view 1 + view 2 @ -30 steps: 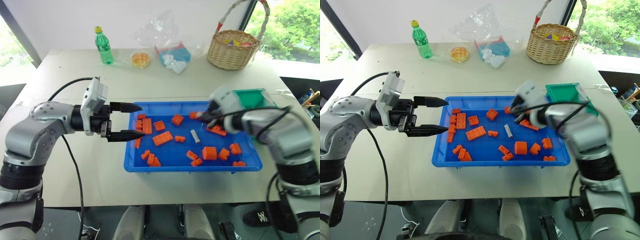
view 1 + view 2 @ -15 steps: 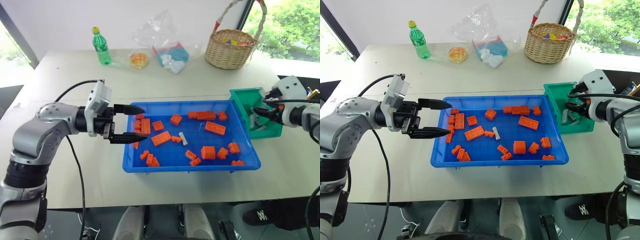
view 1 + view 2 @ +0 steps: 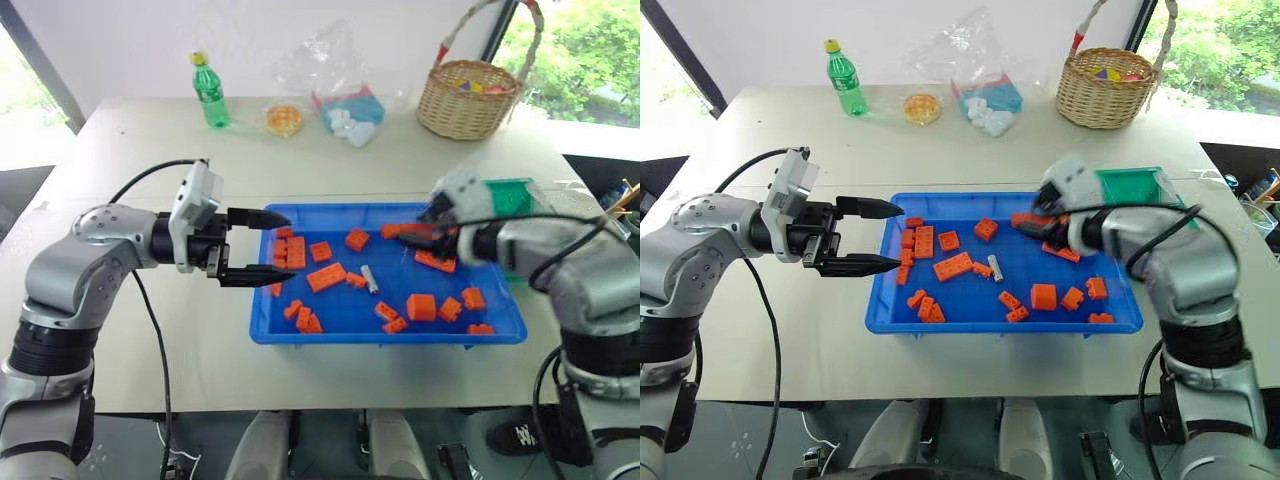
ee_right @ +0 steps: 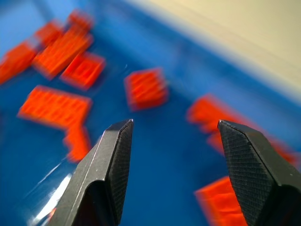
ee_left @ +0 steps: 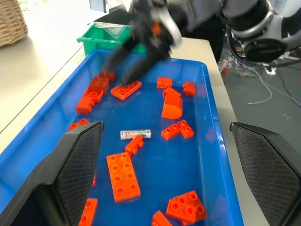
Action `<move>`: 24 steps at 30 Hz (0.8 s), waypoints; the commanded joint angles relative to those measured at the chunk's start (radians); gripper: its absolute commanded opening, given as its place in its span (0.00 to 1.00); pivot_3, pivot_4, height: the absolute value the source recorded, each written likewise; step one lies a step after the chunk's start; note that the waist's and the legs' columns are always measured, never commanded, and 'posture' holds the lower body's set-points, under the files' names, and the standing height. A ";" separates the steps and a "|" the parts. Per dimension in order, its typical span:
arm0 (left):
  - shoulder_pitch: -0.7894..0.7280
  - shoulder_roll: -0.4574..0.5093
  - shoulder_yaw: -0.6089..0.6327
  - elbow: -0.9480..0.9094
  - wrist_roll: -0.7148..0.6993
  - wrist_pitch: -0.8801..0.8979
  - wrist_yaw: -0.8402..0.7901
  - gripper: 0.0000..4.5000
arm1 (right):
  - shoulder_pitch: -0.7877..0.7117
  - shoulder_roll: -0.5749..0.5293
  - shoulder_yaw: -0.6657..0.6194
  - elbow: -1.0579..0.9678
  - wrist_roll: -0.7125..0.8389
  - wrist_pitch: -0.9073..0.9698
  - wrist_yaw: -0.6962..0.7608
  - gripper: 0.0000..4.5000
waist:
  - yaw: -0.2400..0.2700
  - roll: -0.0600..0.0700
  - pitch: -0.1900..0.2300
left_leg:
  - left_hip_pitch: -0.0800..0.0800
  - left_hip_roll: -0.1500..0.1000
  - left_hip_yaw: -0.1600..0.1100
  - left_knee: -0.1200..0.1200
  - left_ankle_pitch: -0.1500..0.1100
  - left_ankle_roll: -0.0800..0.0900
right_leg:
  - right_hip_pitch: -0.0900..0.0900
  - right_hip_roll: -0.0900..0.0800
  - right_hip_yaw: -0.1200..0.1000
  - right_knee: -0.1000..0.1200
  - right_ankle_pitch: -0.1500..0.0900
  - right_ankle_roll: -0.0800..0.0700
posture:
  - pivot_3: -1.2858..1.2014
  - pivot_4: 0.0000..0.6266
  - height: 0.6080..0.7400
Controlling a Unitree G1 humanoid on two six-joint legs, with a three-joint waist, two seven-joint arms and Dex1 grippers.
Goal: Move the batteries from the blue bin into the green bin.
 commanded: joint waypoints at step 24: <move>-0.024 0.020 0.033 -0.010 -0.005 -0.011 0.011 1.00 | 0.081 0.028 0.184 0.039 -0.055 -0.154 -0.029 0.65 | -0.003 0.000 0.000 | 0.000 0.001 0.000 0.003 -0.001 0.002 | 0.001 0.001 0.000 0.001 0.000 0.000 | 0.52 0.24 0.64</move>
